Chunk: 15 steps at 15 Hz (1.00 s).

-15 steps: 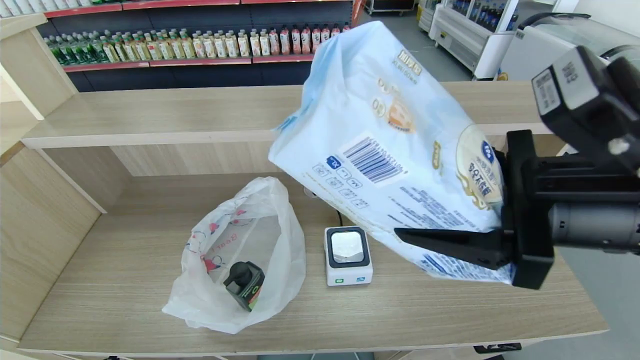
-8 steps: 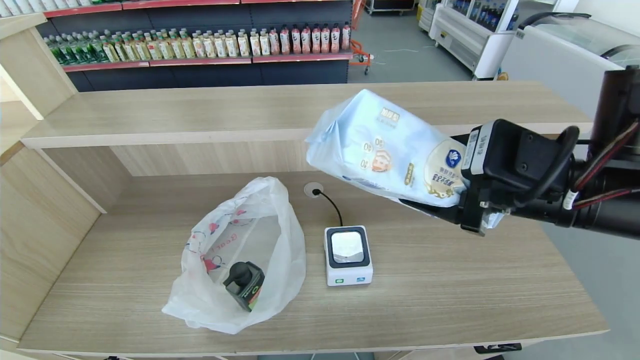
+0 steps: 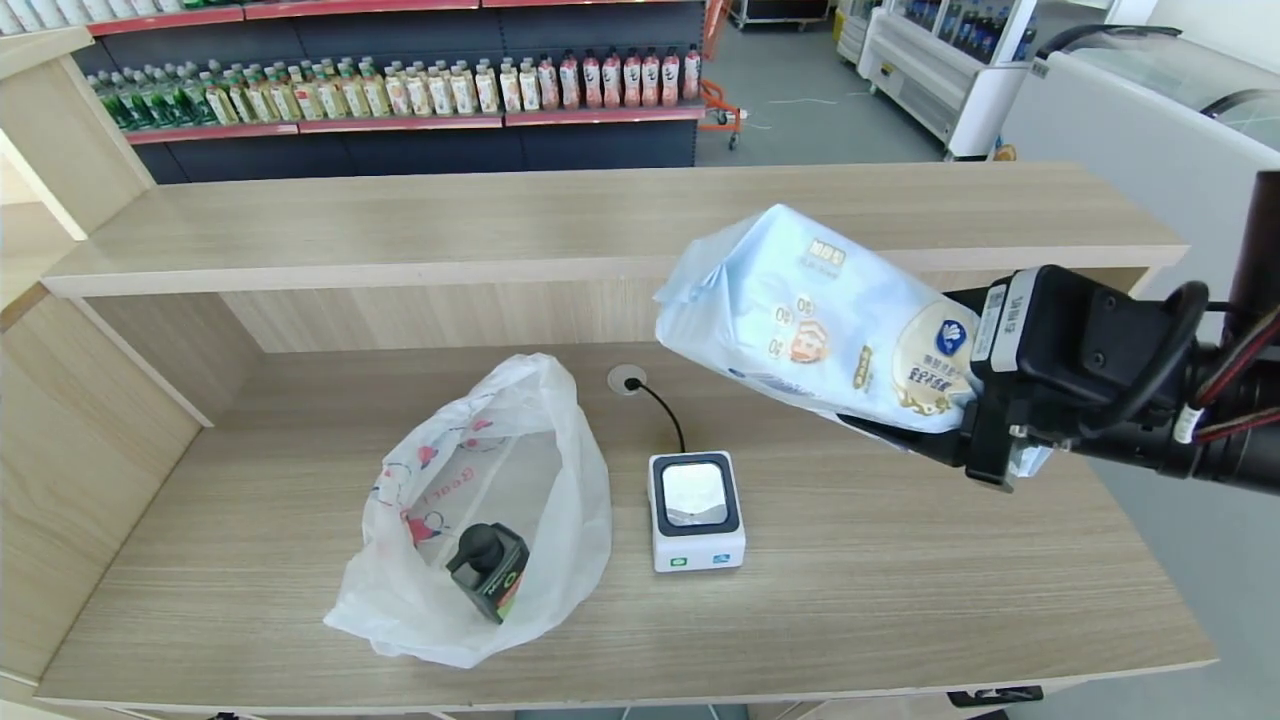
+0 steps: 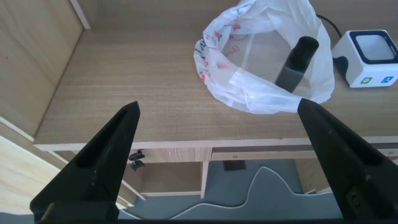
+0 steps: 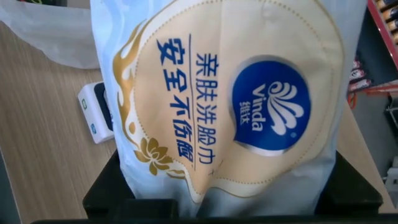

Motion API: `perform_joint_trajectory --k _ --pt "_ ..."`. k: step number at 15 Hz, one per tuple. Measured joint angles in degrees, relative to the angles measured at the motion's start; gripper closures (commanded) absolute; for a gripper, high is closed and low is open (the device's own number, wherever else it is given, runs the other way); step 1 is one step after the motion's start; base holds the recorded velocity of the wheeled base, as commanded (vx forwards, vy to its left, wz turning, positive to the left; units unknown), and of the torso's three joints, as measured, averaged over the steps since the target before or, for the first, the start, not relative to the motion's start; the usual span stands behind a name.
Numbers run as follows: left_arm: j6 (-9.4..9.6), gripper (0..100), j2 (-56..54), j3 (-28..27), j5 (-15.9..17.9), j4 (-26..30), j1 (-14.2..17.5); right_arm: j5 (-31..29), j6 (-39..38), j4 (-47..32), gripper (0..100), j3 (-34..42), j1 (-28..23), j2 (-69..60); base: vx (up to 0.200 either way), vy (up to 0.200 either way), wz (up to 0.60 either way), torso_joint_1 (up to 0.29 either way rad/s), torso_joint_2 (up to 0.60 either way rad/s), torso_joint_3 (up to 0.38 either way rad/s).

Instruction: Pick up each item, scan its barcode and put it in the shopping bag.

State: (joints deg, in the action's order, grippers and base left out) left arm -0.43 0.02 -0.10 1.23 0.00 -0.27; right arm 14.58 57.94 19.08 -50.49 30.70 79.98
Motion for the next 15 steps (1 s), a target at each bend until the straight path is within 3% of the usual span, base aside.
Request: perform_joint_trajectory --k 5,8,10,12,15 --pt "0.00 0 0.0 0.0 0.0 0.0 0.0 1.6 0.0 0.2 100 0.4 -2.1 -0.2 0.000 0.000 0.60 0.003 0.00 0.002" --pt "0.00 0 0.0 0.0 0.0 0.0 0.0 1.6 2.5 1.8 100 1.7 -6.4 0.7 0.000 0.000 0.00 0.000 0.00 0.000" --pt "0.00 0 0.0 0.0 0.0 0.0 0.0 1.6 7.6 8.8 100 3.3 -11.5 2.4 0.000 0.000 0.00 0.000 0.00 0.000" --pt "0.00 0 0.0 0.0 0.0 0.1 0.0 1.8 11.9 23.3 100 6.0 -16.4 5.5 0.000 0.000 0.00 0.000 0.00 0.000" --pt "0.00 0 0.0 0.0 0.0 0.0 -0.1 3.3 15.7 33.7 100 13.8 -20.2 9.4 0.000 0.000 0.00 0.000 0.00 0.000"
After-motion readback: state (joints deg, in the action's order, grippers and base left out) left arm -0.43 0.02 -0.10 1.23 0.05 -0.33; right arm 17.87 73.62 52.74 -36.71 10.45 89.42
